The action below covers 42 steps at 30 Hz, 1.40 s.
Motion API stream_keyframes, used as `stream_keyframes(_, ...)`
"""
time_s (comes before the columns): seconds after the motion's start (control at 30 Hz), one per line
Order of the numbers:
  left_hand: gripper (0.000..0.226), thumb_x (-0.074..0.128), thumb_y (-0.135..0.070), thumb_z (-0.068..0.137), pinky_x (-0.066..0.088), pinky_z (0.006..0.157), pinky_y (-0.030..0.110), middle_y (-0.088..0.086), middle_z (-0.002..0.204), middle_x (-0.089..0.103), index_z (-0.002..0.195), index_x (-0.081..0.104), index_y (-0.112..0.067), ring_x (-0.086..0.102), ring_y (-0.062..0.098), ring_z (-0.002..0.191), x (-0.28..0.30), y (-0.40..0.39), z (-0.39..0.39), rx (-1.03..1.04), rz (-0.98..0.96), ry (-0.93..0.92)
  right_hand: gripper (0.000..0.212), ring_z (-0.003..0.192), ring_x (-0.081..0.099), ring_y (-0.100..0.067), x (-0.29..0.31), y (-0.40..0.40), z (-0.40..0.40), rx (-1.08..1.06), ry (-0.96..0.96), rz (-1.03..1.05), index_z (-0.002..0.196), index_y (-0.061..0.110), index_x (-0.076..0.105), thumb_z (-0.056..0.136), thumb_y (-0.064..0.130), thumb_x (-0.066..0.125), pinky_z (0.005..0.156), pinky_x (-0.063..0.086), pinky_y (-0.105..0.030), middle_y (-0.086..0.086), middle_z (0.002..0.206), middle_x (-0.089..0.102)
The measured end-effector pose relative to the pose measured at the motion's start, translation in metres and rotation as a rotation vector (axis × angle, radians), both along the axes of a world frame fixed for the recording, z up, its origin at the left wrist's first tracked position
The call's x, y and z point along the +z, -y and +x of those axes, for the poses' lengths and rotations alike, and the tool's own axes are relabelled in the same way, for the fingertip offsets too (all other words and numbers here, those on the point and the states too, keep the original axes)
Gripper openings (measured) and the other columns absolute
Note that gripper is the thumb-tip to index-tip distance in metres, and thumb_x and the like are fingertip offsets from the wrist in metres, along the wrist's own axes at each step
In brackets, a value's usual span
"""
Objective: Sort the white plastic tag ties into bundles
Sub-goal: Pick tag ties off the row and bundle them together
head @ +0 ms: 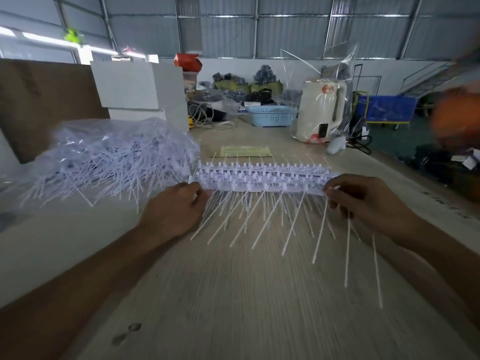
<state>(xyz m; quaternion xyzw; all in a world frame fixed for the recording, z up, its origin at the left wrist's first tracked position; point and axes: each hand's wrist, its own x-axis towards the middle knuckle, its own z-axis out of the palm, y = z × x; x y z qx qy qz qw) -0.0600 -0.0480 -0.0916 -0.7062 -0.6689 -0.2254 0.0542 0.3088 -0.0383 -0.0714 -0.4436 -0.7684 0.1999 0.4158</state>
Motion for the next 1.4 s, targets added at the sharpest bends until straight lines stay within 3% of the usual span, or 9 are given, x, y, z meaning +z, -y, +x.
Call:
stream_keyframes(0.17,0.036,0.039,-0.056,0.100,0.053,0.084,0.041,-0.002,0.099,0.059,0.104,0.062,-0.028,0.060,0.021,0.095,0.001,0.006,0.003,-0.009,-0.005,-0.011,0.009,0.068,0.067,-0.010,0.010,0.008,-0.008,0.018,-0.052,0.150,0.097,0.023,0.072,0.092,0.024,0.065,0.064,0.053,-0.023,0.001,0.078,0.072)
stream_keyframes(0.33,0.036,0.041,-0.059,0.098,0.053,0.086,0.041,-0.006,0.103,0.060,0.119,0.057,-0.035,0.059,0.016,0.096,0.007,0.006,0.005,-0.085,0.123,0.272,0.010,0.056,0.054,-0.014,0.010,0.022,-0.020,0.121,-0.233,0.080,0.095,0.019,0.073,0.091,0.021,0.064,0.054,0.047,-0.023,-0.009,0.071,0.064)
stream_keyframes(0.47,0.050,0.057,-0.047,0.096,0.049,0.100,0.041,-0.004,0.136,0.055,0.144,0.044,-0.039,0.052,0.015,0.123,0.005,0.011,0.013,-0.305,0.061,0.387,0.009,0.058,0.050,-0.015,0.013,0.026,-0.022,0.104,-0.340,0.130,0.096,0.011,0.070,0.094,0.010,0.060,0.055,0.044,-0.022,-0.003,0.066,0.060)
stream_keyframes(0.57,0.074,0.062,-0.057,0.089,0.032,0.113,0.037,-0.010,0.155,0.037,0.153,0.027,-0.044,0.030,0.009,0.140,0.004,0.016,0.023,-0.426,0.066,0.291,0.015,0.059,0.047,-0.022,0.018,0.031,-0.025,0.124,-0.489,0.097,0.093,0.011,0.070,0.090,0.023,0.062,0.054,0.040,-0.024,-0.018,0.069,0.055)
stream_keyframes(0.8,0.033,0.055,-0.038,0.096,0.058,0.086,0.035,-0.006,0.109,0.071,0.125,0.067,-0.030,0.066,0.007,0.091,0.016,0.013,0.039,-0.456,0.310,0.256,0.020,0.056,0.047,-0.022,0.016,0.035,-0.038,0.169,-0.471,0.004,0.098,0.015,0.070,0.089,0.030,0.062,0.049,0.036,-0.016,-0.014,0.065,0.054)
stream_keyframes(0.97,0.031,0.052,-0.041,0.096,0.044,0.075,0.002,-0.020,0.098,0.065,0.115,0.073,-0.030,0.061,-0.012,0.082,0.033,0.005,0.027,-0.374,0.397,0.324,0.033,0.066,0.055,-0.026,0.013,0.031,-0.022,0.143,-0.256,-0.223,0.108,0.027,0.073,0.096,0.047,0.051,0.056,0.044,-0.023,-0.017,0.087,0.064)
stream_keyframes(1.07,0.031,0.051,-0.041,0.094,0.050,0.070,0.011,-0.015,0.091,0.072,0.108,0.075,-0.027,0.064,-0.004,0.075,0.047,0.005,0.024,-0.320,0.352,0.359,0.049,0.065,0.059,-0.020,0.013,0.029,-0.016,0.068,-0.236,-0.365,0.105,0.022,0.075,0.091,0.061,0.048,0.058,0.047,-0.027,-0.010,0.084,0.069)
stream_keyframes(1.3,0.013,0.063,-0.015,0.098,0.062,0.064,0.041,0.011,0.083,0.077,0.104,0.072,-0.010,0.074,0.029,0.069,0.080,0.021,0.038,-0.278,-0.118,1.093,0.044,0.102,0.073,-0.021,0.046,0.024,-0.023,0.241,-0.911,-0.470,0.118,0.028,0.071,0.094,0.057,0.049,0.070,0.059,-0.028,-0.006,0.119,0.072)
stream_keyframes(1.4,0.017,0.058,-0.011,0.099,0.063,0.069,0.044,0.021,0.093,0.075,0.108,0.068,0.000,0.073,0.036,0.078,0.079,0.030,0.057,-0.351,-0.192,1.369,0.040,0.108,0.070,-0.023,0.064,0.027,-0.042,0.251,-0.833,-0.382,0.130,0.023,0.061,0.101,0.047,0.045,0.080,0.058,-0.036,-0.004,0.121,0.071)
